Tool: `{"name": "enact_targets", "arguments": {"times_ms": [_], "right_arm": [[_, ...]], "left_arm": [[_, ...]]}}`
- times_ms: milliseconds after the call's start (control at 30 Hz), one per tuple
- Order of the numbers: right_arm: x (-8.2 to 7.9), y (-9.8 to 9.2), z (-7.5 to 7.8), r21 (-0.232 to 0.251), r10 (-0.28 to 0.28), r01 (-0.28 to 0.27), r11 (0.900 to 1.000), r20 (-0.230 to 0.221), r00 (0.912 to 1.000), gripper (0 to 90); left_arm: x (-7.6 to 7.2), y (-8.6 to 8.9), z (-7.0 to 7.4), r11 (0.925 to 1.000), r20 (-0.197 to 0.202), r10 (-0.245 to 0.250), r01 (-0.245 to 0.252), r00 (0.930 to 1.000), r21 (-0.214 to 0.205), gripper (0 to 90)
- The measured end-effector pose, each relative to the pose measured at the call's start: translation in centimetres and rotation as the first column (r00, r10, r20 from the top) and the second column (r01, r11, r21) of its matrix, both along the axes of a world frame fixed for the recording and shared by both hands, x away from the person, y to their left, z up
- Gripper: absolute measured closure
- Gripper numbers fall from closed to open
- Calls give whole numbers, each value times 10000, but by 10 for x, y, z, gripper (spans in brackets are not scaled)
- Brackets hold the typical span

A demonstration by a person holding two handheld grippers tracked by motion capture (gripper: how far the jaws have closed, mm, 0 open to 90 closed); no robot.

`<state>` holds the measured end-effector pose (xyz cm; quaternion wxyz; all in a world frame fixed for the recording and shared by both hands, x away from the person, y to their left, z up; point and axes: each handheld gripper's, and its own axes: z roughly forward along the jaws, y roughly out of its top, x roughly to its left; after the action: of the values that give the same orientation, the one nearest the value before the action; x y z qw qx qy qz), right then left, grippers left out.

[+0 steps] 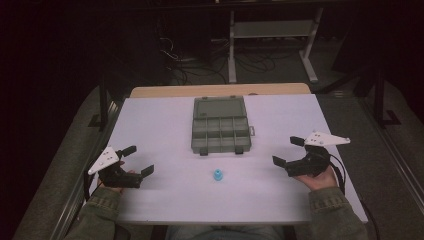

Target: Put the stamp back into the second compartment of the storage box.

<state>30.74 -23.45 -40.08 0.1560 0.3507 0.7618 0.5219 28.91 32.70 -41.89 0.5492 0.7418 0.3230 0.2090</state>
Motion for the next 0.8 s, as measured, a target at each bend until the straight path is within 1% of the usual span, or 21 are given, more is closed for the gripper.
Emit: {"name": "enact_targets", "arguments": {"times_ms": [200, 367, 433, 467, 533, 567, 733, 767, 800], "right_arm": [[3, 8, 5, -187, 276, -276, 9994, -23, 9996, 0], [5, 11, 9, -188, 388, -388, 9991, -21, 9992, 0], [6, 14, 11, -227, 512, -513, 9984, -32, 9987, 0], [7, 16, 11, -249, 548, -549, 9982, -46, 9985, 0], [7, 18, 12, -297, 641, -642, 9975, -28, 9979, 0], [8, 20, 13, -295, 689, -690, 9972, -36, 9976, 0], [9, 27, 14, -431, 965, -970, 9944, -117, 9953, 0], [9, 29, 14, -395, 1023, -1032, 9939, -245, 9944, 0], [10, 30, 14, -460, 1145, -1155, 9922, -230, 9932, 0]], "left_arm": [[0, 0, 0, 10000, 11, 36, -36, 10000, 7, 0], [1, 1, 0, 9999, 60, 7, -8, 10000, 104, 0], [1, 1, 0, 9999, 89, -7, 6, 10000, 121, 0], [0, 1, 0, 10000, 25, 27, -27, 10000, 73, 0], [0, 2, 0, 10000, 61, 43, -43, 10000, 48, 0], [0, 1, 0, 9999, 44, 85, -85, 10000, -53, 0], [0, 1, 0, 10000, 54, 51, -51, 10000, 2, 0], [0, 1, 0, 10000, 48, 48, -48, 10000, -2, 0], [0, 1, 0, 10000, 36, 61, -61, 10000, -33, 0]]}}
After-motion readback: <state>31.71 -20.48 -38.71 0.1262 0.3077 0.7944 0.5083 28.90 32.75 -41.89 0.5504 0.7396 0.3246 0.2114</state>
